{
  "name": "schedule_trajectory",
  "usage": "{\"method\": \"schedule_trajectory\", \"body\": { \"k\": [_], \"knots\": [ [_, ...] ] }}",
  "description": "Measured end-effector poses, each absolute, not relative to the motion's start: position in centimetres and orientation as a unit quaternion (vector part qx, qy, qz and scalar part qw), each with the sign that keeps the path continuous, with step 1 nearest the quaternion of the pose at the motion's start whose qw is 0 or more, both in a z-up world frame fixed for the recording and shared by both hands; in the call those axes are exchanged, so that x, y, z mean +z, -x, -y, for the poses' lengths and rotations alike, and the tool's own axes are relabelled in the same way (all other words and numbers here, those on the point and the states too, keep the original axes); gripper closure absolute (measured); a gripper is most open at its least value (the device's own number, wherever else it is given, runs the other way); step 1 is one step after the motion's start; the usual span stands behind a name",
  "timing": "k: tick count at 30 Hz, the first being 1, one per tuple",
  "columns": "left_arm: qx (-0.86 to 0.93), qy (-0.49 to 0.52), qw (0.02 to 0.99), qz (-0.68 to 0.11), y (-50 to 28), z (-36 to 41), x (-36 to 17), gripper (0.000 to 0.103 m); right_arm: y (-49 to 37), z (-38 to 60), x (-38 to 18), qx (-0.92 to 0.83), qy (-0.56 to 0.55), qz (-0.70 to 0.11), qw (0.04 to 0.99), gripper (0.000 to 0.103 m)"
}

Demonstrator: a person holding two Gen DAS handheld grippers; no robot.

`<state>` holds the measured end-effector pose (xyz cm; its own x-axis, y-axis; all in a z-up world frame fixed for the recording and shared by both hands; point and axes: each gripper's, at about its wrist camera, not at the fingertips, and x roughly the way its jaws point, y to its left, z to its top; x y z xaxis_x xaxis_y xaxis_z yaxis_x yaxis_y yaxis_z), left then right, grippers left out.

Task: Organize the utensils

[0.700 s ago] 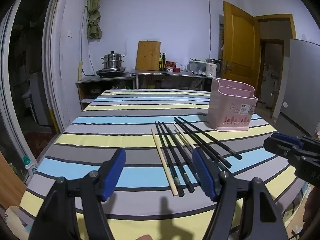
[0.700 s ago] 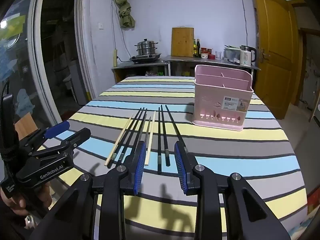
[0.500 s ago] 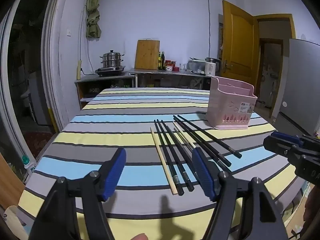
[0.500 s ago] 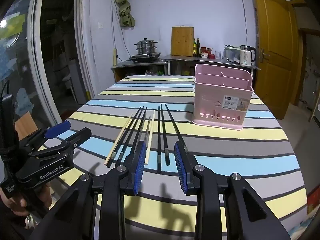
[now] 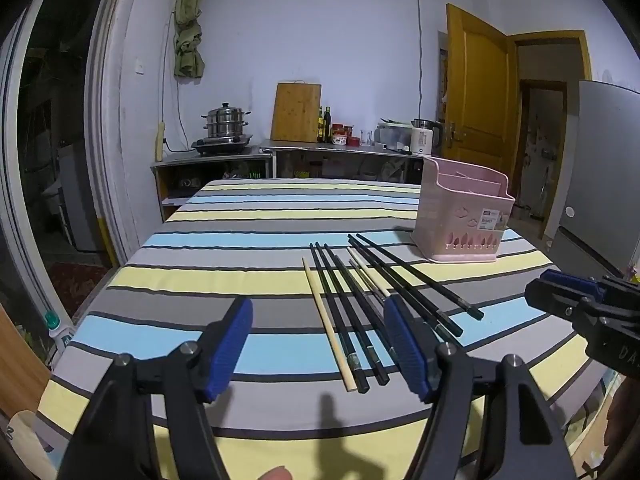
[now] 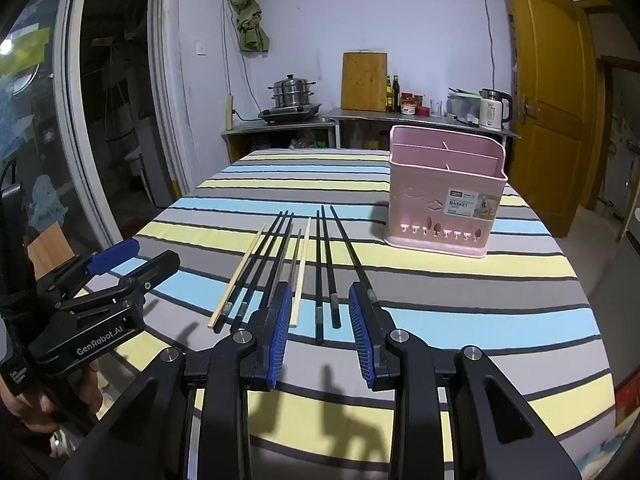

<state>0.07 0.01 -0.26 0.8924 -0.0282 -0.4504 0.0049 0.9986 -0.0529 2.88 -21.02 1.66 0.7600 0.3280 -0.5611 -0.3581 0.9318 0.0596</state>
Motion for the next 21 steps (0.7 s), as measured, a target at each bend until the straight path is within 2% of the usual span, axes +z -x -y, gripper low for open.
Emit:
{"method": "schedule_trajectory", "body": {
  "k": [21],
  "knots": [
    [-0.013, 0.03, 0.972, -0.233, -0.05, 0.38, -0.18, 0.033, -2.82, 21.13, 1.56, 0.182, 0.025, -0.294, 0.938, 0.072]
  ]
}}
